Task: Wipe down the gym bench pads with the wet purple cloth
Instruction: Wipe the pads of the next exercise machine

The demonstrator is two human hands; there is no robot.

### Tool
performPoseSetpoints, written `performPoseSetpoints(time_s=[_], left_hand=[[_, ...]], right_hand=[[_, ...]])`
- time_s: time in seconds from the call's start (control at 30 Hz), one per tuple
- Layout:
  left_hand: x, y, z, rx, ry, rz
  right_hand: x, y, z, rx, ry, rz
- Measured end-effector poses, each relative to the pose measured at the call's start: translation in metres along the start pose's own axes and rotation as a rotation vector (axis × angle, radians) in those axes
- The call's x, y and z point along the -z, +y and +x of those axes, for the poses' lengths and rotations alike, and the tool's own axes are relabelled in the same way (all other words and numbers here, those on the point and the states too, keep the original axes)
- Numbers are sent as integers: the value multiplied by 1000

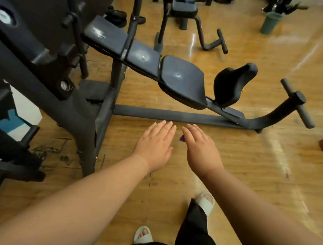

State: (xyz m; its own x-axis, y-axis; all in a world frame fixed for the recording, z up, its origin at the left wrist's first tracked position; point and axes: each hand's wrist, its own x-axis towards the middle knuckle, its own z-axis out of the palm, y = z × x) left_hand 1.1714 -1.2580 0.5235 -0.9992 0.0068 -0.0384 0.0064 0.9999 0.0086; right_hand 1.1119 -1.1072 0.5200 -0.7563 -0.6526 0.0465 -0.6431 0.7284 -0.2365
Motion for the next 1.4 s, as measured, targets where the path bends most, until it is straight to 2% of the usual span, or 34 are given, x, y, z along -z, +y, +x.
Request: performPoseSetpoints(time_s=[0.2,0.47,0.73,0.87,1.2,1.4], left_hand=[[2,-12,83,101,-2,25],[2,-10,176,353,-30,-44],[-4,-37,237,483,-104,-84],[-10,-68,274,503,-104,-76],[-4,-165,378,425,-89,-49],[-8,-196,406,530,-148,-58]], right_hand=[[4,50,90,131,-35,-20],[13,120,198,361,-150,-33],[5,139,276,473,-266,-8],[-1,138,328,491,-258,5],[2,143,455,427,-286,-45],[-2,135,516,532,-350,-47]])
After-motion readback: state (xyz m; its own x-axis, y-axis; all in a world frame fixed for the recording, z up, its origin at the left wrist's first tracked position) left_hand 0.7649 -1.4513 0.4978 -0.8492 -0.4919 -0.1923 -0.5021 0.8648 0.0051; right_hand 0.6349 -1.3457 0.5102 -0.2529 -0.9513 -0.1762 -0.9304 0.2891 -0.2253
